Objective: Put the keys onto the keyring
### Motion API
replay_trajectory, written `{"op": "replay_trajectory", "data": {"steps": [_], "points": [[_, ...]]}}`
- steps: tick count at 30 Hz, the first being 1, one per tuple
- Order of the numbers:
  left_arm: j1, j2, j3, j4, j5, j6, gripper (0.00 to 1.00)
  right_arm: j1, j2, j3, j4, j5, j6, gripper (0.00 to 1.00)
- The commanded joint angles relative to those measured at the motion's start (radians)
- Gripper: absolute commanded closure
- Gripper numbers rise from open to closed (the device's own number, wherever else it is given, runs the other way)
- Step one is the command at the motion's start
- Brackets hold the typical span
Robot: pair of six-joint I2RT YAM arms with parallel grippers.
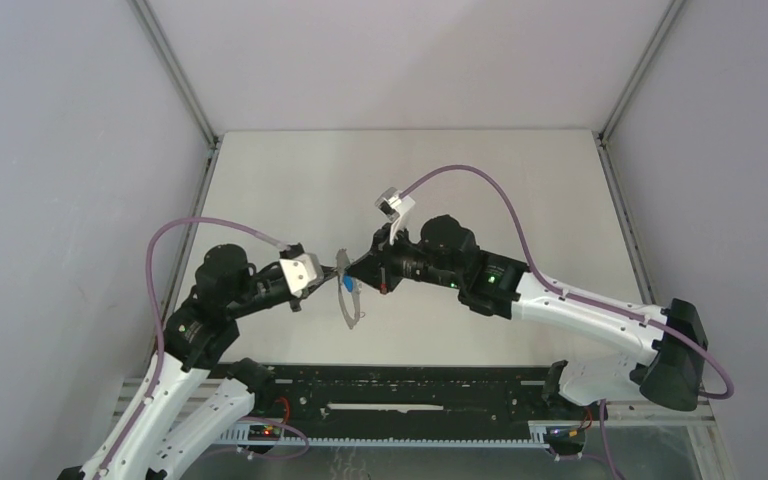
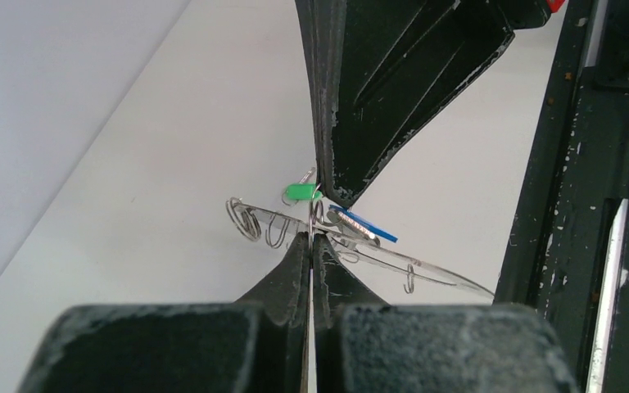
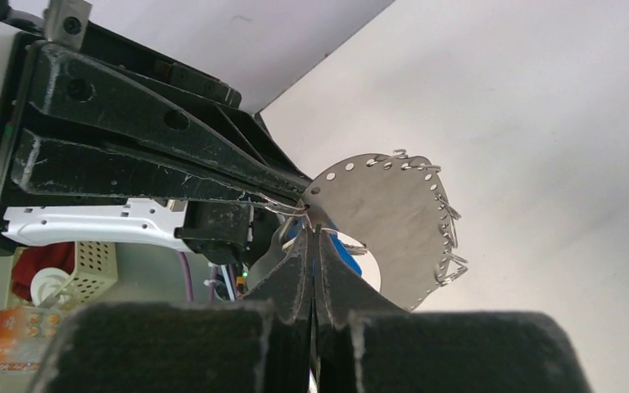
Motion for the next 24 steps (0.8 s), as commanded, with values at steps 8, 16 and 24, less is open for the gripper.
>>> {"op": "replay_trajectory", "data": {"steps": [8, 16, 24], "points": [[-0.005, -0.010, -0.011, 0.108, 0.048, -0.112, 1.00, -0.051, -0.064, -0.054, 0.125, -0.050, 0.060, 1.00], [-0.005, -0.013, -0.009, 0.151, 0.075, -0.156, 1.00, -0.072, -0.047, -0.053, 0.147, -0.140, 0.083, 0.99], [-0.004, -0.013, -0.001, 0.155, 0.128, -0.178, 1.00, -0.111, -0.099, -0.053, 0.131, -0.209, 0.023, 0.75]]}}
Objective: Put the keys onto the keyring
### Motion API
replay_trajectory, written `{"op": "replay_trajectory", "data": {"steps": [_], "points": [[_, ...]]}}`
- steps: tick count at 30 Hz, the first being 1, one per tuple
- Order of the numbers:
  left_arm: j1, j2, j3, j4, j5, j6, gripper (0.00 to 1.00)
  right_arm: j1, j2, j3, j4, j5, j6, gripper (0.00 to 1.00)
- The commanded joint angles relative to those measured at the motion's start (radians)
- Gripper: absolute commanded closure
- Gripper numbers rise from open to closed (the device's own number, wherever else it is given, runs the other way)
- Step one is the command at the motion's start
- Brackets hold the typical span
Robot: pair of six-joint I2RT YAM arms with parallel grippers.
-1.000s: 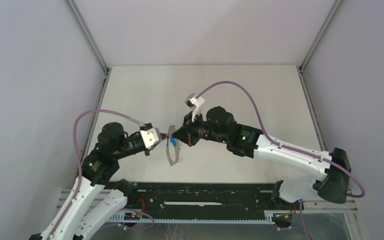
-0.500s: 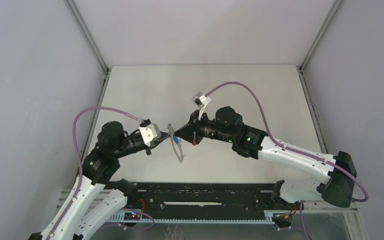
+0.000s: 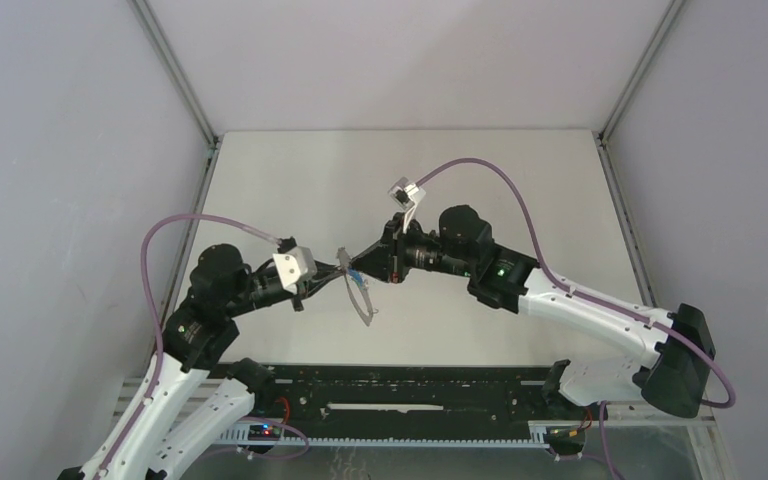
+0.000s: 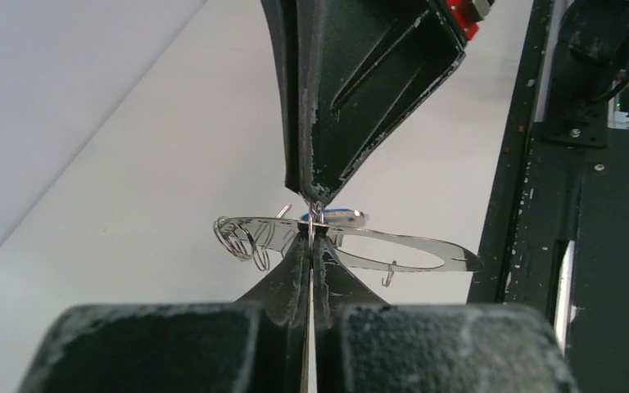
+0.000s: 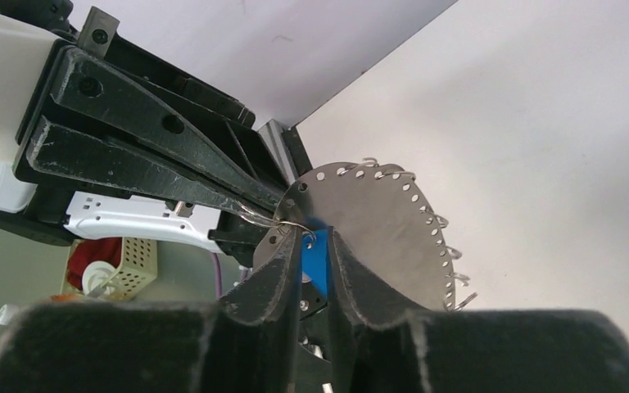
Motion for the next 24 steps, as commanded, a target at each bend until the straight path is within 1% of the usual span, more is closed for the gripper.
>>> {"op": "replay_trajectory", "data": {"steps": [1, 3, 4, 5, 6, 10, 14, 19, 24], "points": [[-0.003, -0.011, 0.000, 0.065, 0.085, -0.042, 1.00, -0.035, -0.076, 0.001, 0.015, -0.053, -0.055, 0.69], [-0.002, -0.012, 0.004, 0.060, 0.110, -0.044, 1.00, -0.056, -0.101, 0.011, -0.007, -0.078, -0.091, 0.53], [-0.002, -0.010, 0.006, 0.056, 0.123, -0.045, 1.00, -0.065, -0.112, 0.018, -0.015, -0.096, -0.111, 0.43], [-0.002, -0.011, 0.007, 0.055, 0.135, -0.046, 1.00, -0.072, -0.121, 0.026, -0.025, -0.113, -0.131, 0.37], [-0.002, -0.010, 0.009, 0.055, 0.145, -0.049, 1.00, -0.075, -0.130, 0.034, -0.035, -0.126, -0.163, 0.35], [-0.002, 0.004, 0.026, 0.051, 0.173, -0.072, 1.00, -0.072, -0.142, 0.066, -0.038, -0.207, -0.244, 0.35], [-0.002, 0.011, 0.043, 0.039, 0.226, -0.086, 1.00, -0.045, -0.130, 0.094, -0.041, -0.284, -0.348, 0.41], [-0.002, 0.026, 0.072, 0.019, 0.294, -0.113, 1.00, -0.021, -0.099, 0.127, -0.054, -0.395, -0.421, 0.50], [-0.002, 0.030, 0.087, 0.020, 0.333, -0.140, 1.00, 0.005, -0.078, 0.138, -0.080, -0.424, -0.468, 0.54]]}}
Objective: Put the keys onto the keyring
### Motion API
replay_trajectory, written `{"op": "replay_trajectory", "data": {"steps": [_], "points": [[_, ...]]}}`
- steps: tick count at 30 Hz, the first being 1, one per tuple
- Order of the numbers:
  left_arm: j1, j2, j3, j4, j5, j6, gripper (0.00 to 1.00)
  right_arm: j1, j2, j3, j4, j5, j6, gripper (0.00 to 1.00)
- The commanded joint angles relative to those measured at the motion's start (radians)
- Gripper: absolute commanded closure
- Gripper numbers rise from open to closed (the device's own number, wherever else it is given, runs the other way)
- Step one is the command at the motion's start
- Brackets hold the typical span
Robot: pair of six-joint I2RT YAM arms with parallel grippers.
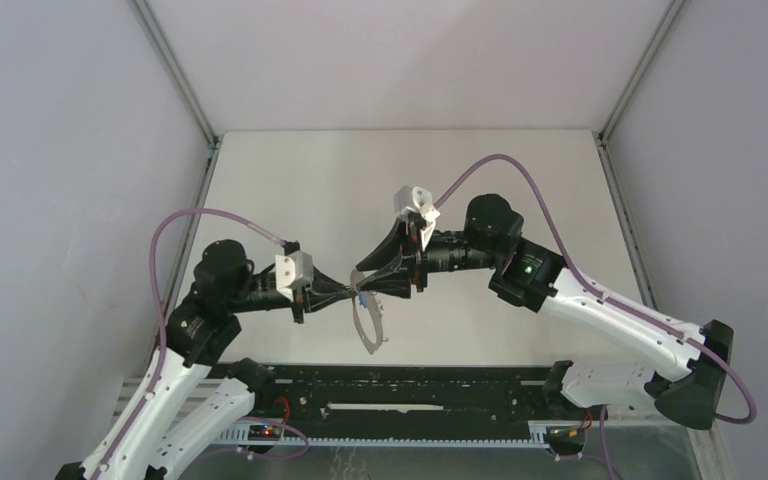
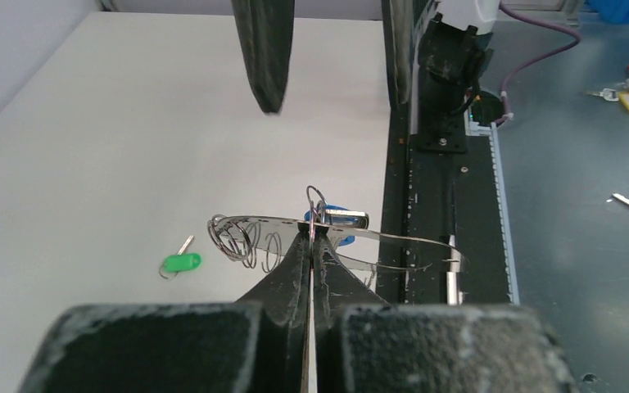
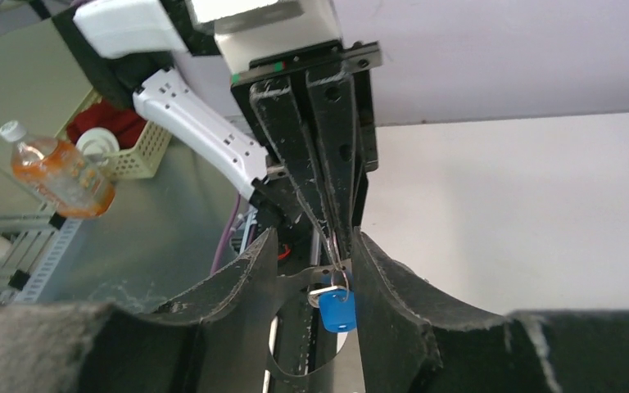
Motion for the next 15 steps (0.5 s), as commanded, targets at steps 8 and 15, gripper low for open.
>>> {"op": "replay_trajectory", "data": {"steps": [8, 15], "points": [[-0.002, 0.008, 0.090, 0.046, 0.082, -0.085, 1.00, 0.042, 0.028, 0.042, -0.032, -0.071, -0.088, 0.57], [-0.002, 0.006, 0.089, 0.044, 0.088, -0.089, 1.00, 0.058, 0.044, 0.042, -0.022, -0.035, -0.088, 0.60]]}}
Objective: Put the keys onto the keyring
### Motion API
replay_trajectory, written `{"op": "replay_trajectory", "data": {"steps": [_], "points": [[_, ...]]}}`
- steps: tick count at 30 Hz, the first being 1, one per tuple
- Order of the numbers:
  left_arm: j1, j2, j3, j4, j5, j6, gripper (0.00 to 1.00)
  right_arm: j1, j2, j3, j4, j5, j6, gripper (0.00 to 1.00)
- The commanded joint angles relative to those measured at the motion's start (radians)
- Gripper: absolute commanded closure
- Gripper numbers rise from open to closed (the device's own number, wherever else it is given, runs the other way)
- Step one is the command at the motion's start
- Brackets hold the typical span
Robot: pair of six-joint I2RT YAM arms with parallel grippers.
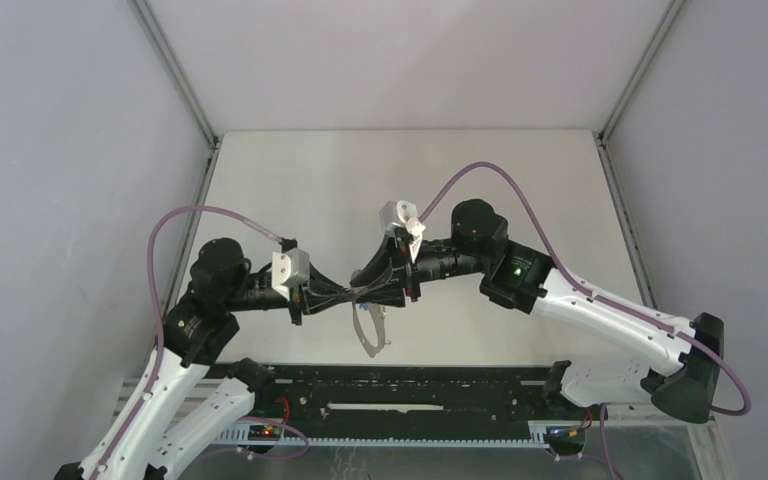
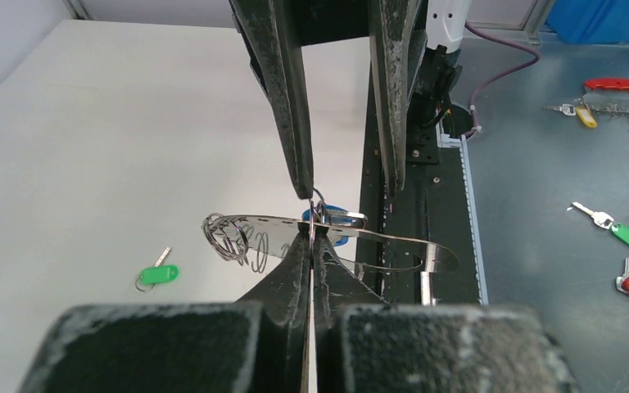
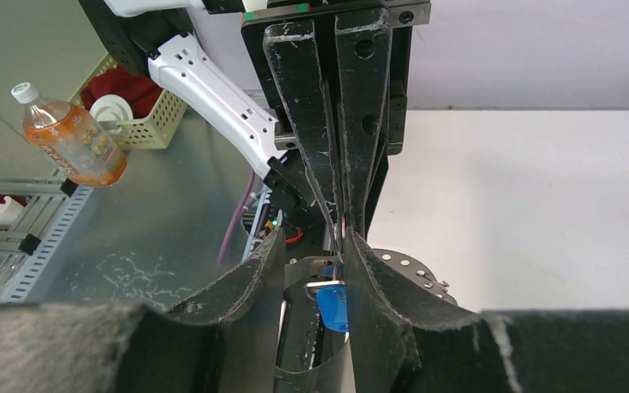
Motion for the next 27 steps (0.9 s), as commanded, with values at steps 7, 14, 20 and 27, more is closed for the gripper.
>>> {"op": "replay_trajectory", "data": {"steps": [7, 14, 20, 27], "points": [[-0.002, -0.007, 0.058, 0.041, 0.034, -0.029, 1.00, 0.021, 0.022, 0.042, 0.009, 0.040, -0.020, 0.64], [-0.002, -0.007, 0.057, 0.039, 0.032, -0.025, 1.00, 0.019, 0.017, 0.042, 0.004, 0.049, -0.041, 0.89], [-0.002, 0.000, 0.057, 0.017, -0.016, -0.002, 0.96, 0.019, 0.007, 0.042, -0.006, 0.074, -0.037, 1.00], [-0.002, 0.031, 0.122, -0.184, -0.065, 0.205, 0.63, 0.033, 0.043, 0.148, -0.259, 0.141, -0.102, 1.00]]}}
